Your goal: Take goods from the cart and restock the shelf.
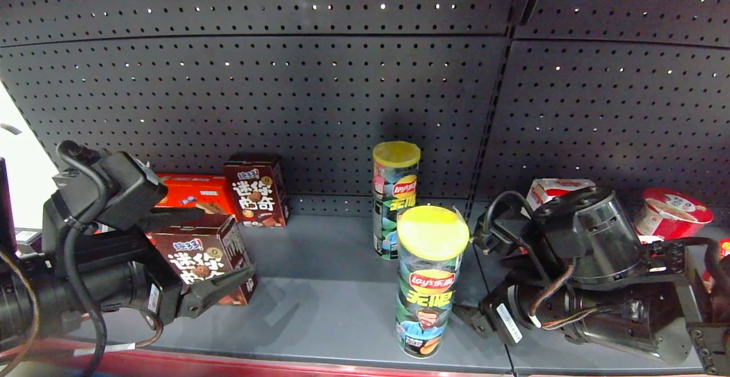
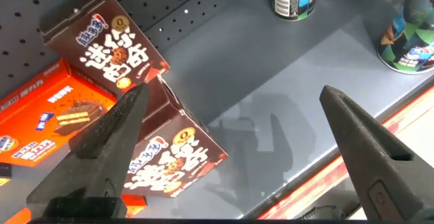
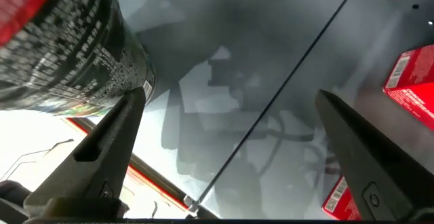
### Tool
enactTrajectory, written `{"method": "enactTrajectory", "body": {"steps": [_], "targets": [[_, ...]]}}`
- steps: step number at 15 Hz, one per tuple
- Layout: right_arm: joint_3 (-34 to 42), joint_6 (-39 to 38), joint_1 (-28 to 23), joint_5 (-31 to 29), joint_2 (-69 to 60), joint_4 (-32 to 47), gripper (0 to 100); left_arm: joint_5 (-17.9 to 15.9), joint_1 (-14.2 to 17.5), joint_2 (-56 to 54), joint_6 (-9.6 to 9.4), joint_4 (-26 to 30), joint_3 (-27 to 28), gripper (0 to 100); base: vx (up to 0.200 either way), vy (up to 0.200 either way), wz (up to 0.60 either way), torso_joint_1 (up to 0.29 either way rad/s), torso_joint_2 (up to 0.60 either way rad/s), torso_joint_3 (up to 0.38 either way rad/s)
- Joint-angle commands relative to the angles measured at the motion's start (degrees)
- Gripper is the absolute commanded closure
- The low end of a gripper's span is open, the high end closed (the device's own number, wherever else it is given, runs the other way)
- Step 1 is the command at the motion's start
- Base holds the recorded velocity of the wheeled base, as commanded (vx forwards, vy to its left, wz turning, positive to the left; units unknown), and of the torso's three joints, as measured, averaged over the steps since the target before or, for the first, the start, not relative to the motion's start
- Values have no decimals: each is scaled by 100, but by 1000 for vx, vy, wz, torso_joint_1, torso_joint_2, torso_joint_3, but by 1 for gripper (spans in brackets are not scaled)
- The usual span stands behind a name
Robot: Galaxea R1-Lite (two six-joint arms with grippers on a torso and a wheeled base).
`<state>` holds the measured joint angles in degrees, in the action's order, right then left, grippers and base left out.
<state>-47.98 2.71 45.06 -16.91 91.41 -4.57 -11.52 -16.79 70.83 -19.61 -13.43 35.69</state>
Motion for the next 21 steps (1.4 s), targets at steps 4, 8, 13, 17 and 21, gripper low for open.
{"method": "enactTrajectory", "body": {"steps": [4, 8, 13, 17, 21], "targets": [[-27, 2, 91, 3, 53, 0, 0, 1, 0, -87, 2, -1, -107, 0, 0, 0, 0, 0, 0, 0], [-89, 2, 188, -5, 79, 0, 0, 1, 0, -157, 10, -1, -150, 0, 0, 0, 0, 0, 0, 0], [-168, 2, 258, -14, 176, 0, 0, 1, 0, -218, 19, -1, -168, 0, 0, 0, 0, 0, 0, 0], [-220, 2, 258, -14, 273, 0, 0, 1, 0, -254, 28, -1, -238, 0, 0, 0, 0, 0, 0, 0], [-255, 2, 258, -14, 325, 0, 0, 1, 9, -262, 28, -10, -274, 0, 0, 0, 0, 0, 0, 0]]}}
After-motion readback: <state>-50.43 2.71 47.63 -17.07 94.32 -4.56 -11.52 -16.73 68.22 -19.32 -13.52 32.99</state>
